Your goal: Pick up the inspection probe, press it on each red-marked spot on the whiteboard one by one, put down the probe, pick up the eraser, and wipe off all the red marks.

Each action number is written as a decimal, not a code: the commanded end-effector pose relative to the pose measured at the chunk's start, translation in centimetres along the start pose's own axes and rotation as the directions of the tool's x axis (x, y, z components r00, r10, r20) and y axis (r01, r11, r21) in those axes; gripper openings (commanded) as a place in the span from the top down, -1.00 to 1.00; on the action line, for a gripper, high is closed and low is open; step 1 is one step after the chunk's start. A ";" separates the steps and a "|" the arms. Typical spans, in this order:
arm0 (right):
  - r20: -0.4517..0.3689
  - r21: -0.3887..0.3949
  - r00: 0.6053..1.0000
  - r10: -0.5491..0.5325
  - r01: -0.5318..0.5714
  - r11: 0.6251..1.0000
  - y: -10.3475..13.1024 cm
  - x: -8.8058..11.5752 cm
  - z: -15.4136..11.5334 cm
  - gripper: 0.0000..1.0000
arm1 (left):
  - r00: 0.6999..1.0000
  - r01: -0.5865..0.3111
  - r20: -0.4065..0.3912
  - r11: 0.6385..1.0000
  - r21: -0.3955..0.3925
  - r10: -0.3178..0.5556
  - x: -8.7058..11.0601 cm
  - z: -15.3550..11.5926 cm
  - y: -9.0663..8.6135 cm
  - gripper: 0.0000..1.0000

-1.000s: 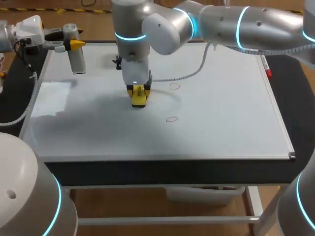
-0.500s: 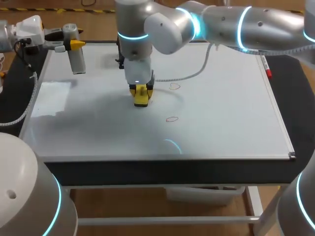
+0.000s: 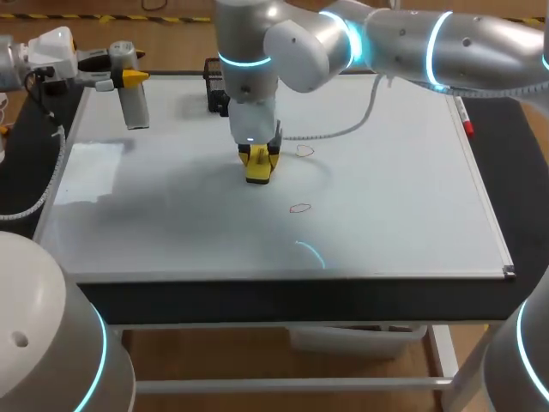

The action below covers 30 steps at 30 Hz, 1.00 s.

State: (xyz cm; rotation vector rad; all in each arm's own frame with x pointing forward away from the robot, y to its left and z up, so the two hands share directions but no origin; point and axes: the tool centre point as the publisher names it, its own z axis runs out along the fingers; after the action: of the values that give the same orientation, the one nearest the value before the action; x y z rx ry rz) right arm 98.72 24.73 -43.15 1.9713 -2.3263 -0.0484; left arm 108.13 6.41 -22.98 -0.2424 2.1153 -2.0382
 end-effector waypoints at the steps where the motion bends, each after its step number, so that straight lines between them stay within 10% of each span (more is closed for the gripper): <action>1: 0.001 0.006 1.000 0.001 -0.001 1.000 0.0 0.9 0.5 1.00 | 1.000 -0.002 0.005 1.000 -0.001 0.002 0.1 0.1 -0.1 1.00; 11: 0.032 0.011 0.999 -0.006 0.006 1.000 -0.9 3.0 -2.3 1.00 | 1.000 -0.002 0.005 1.000 -0.001 0.002 0.1 0.1 -0.1 1.00; 30: 0.066 0.008 0.966 0.250 -0.251 0.968 -5.5 16.7 -5.5 1.00 | 1.000 -0.002 0.005 1.000 -0.001 0.002 0.1 0.1 -0.1 1.00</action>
State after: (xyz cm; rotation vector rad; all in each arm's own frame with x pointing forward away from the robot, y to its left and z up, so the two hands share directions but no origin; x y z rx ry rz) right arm 102.86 11.01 -37.91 1.6883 -2.5805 -0.0453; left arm 108.13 6.41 -22.98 -0.2424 2.1154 -2.0381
